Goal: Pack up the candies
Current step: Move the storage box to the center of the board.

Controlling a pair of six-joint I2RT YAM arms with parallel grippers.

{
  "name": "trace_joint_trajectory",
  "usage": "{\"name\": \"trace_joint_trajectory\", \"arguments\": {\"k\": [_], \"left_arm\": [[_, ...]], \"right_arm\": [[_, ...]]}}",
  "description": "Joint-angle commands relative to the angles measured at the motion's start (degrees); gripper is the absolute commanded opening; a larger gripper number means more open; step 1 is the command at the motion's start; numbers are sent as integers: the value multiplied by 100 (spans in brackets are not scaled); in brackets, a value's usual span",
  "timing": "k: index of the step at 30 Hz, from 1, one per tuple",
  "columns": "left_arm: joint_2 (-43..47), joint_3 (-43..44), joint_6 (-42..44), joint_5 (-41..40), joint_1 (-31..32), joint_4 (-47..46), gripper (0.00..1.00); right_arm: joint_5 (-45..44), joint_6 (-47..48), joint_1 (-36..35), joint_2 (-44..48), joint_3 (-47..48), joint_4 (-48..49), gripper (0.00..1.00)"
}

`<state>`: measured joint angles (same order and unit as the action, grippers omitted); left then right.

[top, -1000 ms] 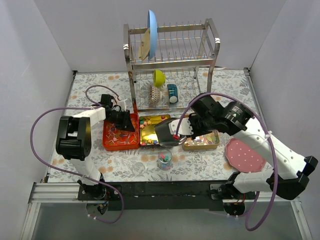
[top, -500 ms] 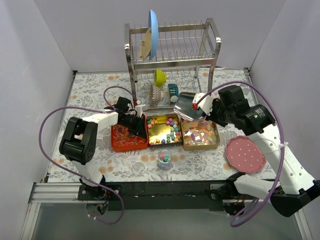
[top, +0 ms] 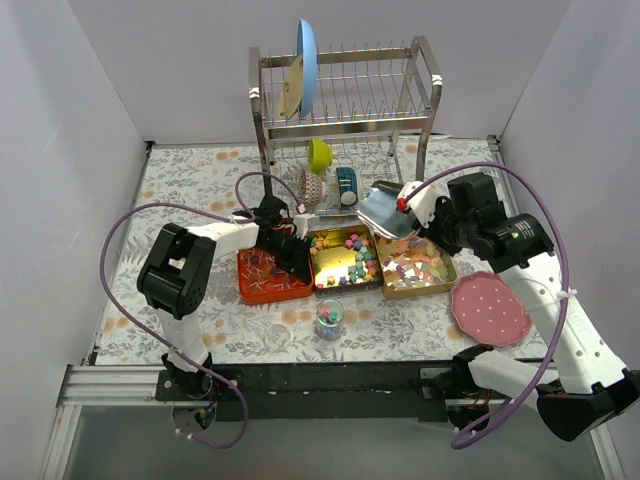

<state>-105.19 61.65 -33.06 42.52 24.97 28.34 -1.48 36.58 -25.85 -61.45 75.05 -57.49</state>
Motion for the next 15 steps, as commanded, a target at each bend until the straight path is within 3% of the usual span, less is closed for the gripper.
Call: {"name": "trace_joint_trajectory", "arguments": {"k": [1, 15], "left_arm": [[-107, 409, 36, 204, 429, -153, 16], [-740, 1147, 36, 256, 939, -136, 17]], "right_arm": [[104, -133, 88, 186, -95, 406, 1], [104, -195, 317, 204, -306, 415, 1]]}}
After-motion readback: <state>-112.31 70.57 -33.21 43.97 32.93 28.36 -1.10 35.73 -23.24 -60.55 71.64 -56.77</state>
